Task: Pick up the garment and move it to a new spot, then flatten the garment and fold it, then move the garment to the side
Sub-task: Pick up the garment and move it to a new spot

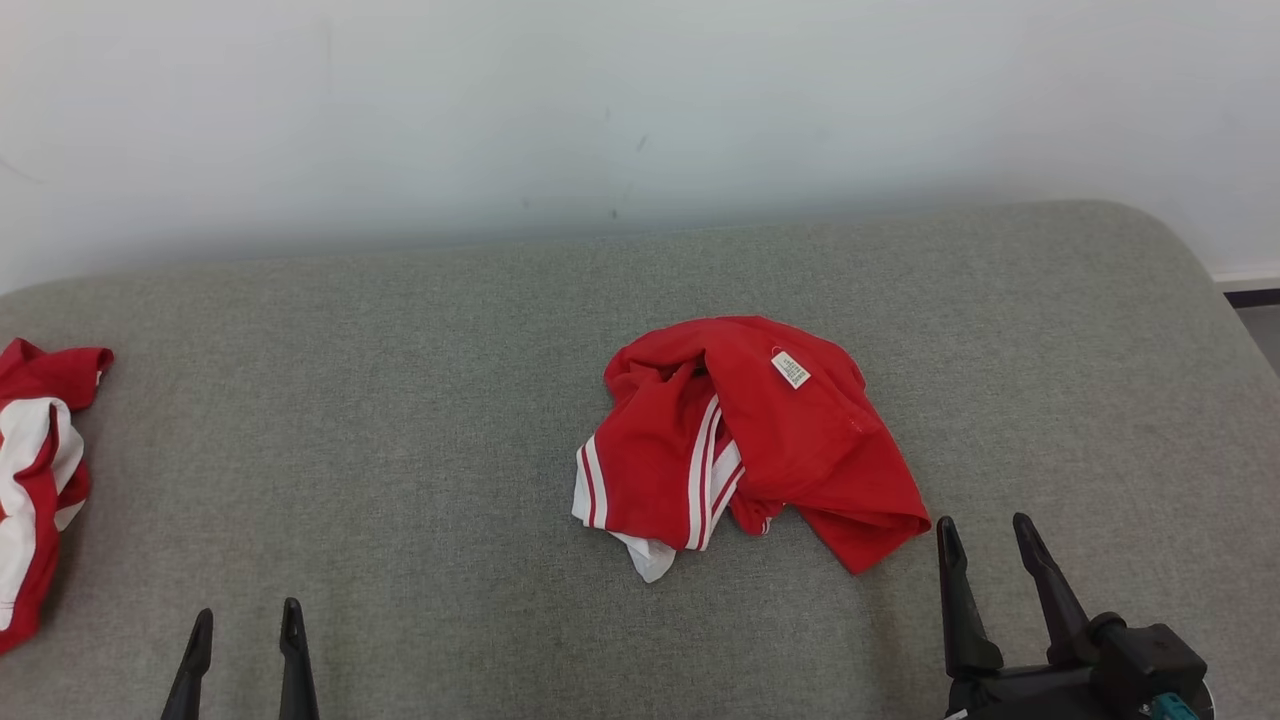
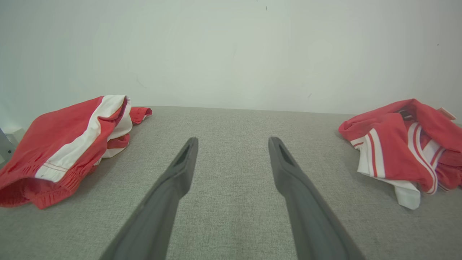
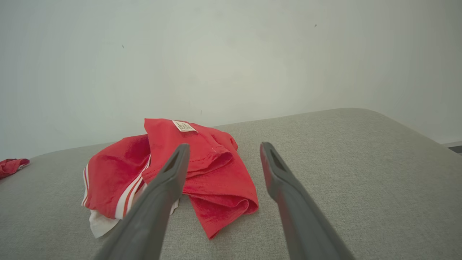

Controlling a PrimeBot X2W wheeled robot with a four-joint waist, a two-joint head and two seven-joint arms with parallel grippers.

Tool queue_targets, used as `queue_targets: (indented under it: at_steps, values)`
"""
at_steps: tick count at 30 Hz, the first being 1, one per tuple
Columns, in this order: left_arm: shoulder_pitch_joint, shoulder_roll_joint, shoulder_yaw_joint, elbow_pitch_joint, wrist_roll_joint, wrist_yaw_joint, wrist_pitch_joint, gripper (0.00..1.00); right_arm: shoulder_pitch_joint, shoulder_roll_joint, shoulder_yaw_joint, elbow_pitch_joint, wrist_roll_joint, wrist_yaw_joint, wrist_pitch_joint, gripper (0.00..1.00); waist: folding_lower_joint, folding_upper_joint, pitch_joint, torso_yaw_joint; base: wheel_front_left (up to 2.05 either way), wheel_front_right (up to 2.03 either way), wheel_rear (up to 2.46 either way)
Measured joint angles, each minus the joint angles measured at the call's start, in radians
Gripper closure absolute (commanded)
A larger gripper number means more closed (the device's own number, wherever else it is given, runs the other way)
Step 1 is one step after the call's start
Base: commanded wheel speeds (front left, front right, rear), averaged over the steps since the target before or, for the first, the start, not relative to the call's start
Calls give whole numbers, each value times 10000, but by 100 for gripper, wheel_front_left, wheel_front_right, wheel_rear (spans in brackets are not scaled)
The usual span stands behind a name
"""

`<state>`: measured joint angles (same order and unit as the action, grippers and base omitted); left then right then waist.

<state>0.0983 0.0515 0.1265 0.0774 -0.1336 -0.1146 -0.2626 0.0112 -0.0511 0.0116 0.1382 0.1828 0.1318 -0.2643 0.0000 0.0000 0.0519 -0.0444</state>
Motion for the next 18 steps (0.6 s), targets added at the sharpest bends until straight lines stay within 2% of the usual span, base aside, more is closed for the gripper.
queue_targets:
  at_steps: [18]
  values:
    - [-26, 0, 35, 40, -176, 15, 0, 0, -10, 0, 50, 61, 35, 0, 0, 0, 0, 0, -96, -17, 0, 0, 0]
